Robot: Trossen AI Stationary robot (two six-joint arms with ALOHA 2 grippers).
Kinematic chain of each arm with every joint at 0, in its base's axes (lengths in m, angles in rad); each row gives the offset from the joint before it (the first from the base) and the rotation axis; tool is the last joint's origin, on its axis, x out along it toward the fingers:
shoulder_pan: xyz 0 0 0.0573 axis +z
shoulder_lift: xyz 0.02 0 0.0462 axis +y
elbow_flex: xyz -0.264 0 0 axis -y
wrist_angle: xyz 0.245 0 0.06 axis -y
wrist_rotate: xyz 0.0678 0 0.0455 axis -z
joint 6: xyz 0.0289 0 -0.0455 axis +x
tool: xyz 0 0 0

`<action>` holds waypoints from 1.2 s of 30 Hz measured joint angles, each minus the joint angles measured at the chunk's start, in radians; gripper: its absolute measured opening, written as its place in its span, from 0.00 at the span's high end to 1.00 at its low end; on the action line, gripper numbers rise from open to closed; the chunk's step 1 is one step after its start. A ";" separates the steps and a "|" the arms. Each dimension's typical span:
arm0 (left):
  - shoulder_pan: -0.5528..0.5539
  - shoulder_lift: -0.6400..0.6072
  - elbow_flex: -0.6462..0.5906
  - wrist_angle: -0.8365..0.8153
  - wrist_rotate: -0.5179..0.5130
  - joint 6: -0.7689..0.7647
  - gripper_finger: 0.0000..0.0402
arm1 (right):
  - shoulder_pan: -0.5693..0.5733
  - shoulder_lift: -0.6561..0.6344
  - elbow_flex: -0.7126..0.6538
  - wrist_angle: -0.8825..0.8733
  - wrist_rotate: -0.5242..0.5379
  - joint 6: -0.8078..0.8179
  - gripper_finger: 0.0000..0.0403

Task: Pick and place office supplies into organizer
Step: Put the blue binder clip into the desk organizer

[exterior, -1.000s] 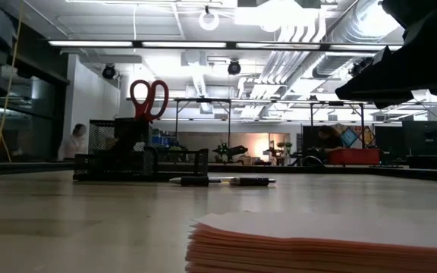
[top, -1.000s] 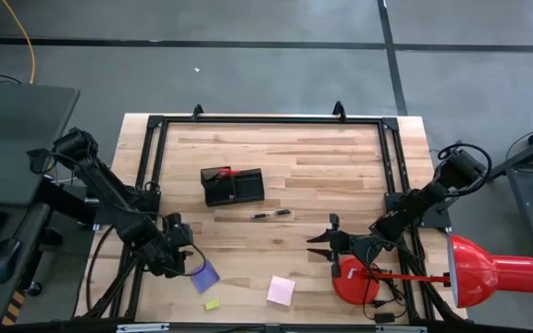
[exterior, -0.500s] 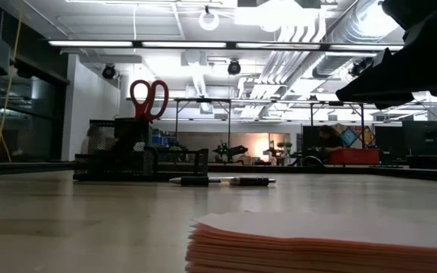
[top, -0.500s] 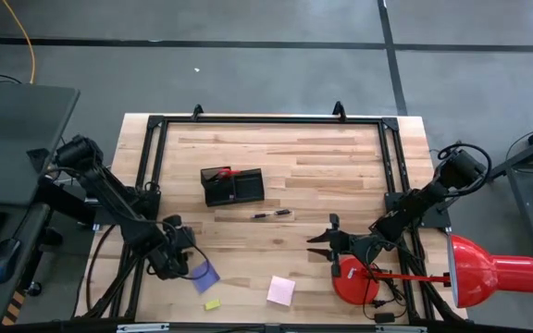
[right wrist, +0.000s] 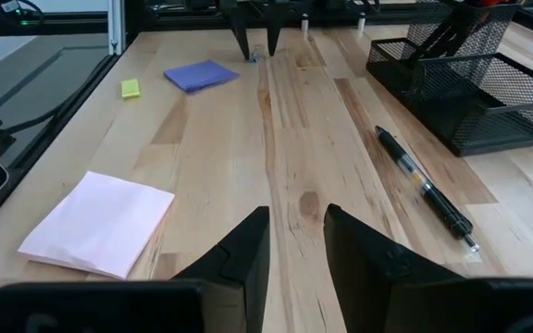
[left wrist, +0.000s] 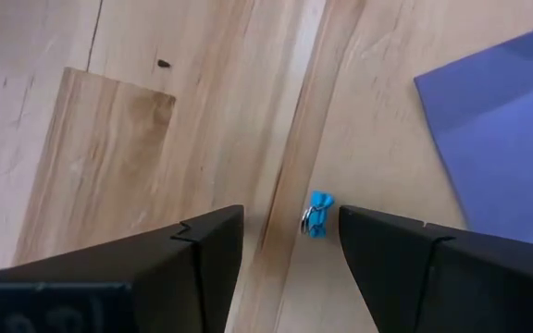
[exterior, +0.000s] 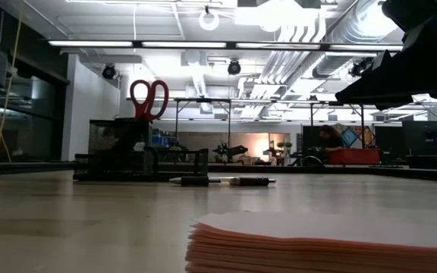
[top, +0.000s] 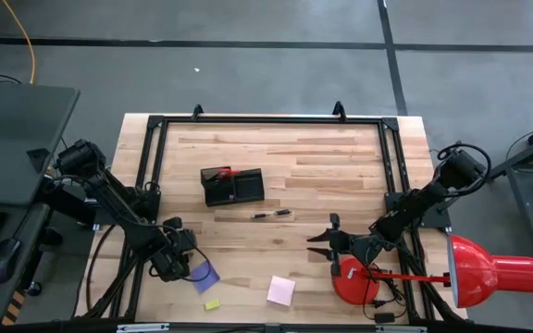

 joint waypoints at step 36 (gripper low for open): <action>0.000 0.000 0.000 0.055 -0.092 0.016 0.98 | 0.000 0.000 0.000 -0.007 0.040 0.000 0.76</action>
